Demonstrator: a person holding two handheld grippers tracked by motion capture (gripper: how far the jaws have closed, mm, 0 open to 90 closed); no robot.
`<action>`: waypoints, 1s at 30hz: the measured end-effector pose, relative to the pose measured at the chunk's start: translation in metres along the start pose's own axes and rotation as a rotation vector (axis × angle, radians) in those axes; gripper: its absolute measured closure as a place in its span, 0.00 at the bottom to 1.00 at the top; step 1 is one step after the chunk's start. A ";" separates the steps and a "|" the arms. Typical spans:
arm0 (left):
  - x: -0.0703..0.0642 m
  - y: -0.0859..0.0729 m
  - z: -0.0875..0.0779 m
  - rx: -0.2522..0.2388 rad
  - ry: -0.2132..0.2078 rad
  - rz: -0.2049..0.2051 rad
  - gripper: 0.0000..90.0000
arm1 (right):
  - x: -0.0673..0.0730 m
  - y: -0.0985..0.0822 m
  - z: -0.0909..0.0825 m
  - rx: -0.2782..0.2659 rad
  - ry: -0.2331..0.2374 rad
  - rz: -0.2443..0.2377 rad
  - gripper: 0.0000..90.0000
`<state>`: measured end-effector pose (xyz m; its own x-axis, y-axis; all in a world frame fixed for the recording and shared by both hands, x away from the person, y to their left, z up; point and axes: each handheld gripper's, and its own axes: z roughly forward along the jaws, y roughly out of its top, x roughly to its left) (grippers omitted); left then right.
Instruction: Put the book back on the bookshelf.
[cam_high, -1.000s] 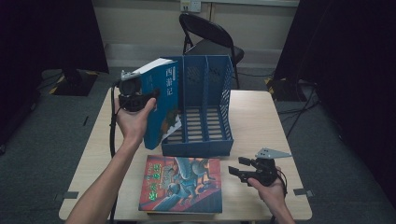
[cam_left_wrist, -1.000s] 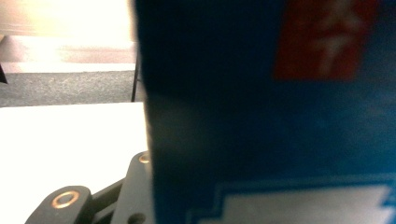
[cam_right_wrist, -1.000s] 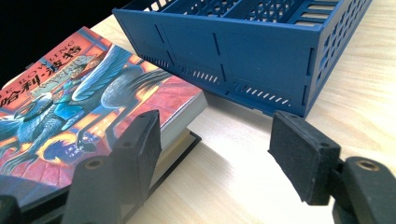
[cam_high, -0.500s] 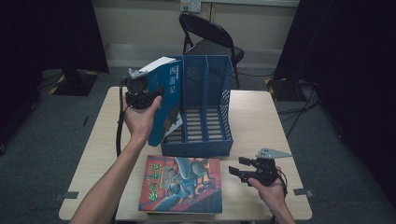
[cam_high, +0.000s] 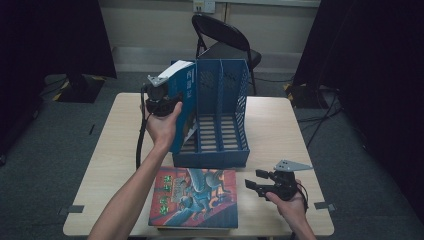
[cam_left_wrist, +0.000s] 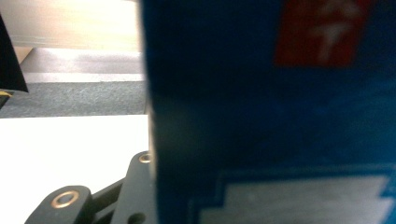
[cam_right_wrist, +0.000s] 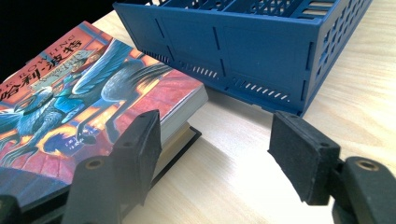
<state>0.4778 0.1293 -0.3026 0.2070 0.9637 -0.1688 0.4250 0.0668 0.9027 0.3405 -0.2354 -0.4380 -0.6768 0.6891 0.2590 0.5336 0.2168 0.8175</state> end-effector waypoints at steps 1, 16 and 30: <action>-0.001 -0.003 0.002 -0.020 0.000 -0.004 0.69 | 0.000 0.000 0.000 0.002 0.000 -0.001 0.38; -0.007 -0.016 0.006 -0.082 -0.004 0.004 0.69 | -0.001 -0.001 0.003 0.012 -0.002 -0.001 0.38; -0.009 -0.018 0.022 -0.081 0.023 -0.019 0.68 | -0.003 -0.002 0.004 0.021 -0.001 -0.003 0.38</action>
<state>0.4875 0.1141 -0.3256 0.1785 0.9678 -0.1776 0.3556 0.1048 0.9288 0.3435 -0.2353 -0.4419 -0.6778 0.6892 0.2561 0.5423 0.2335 0.8071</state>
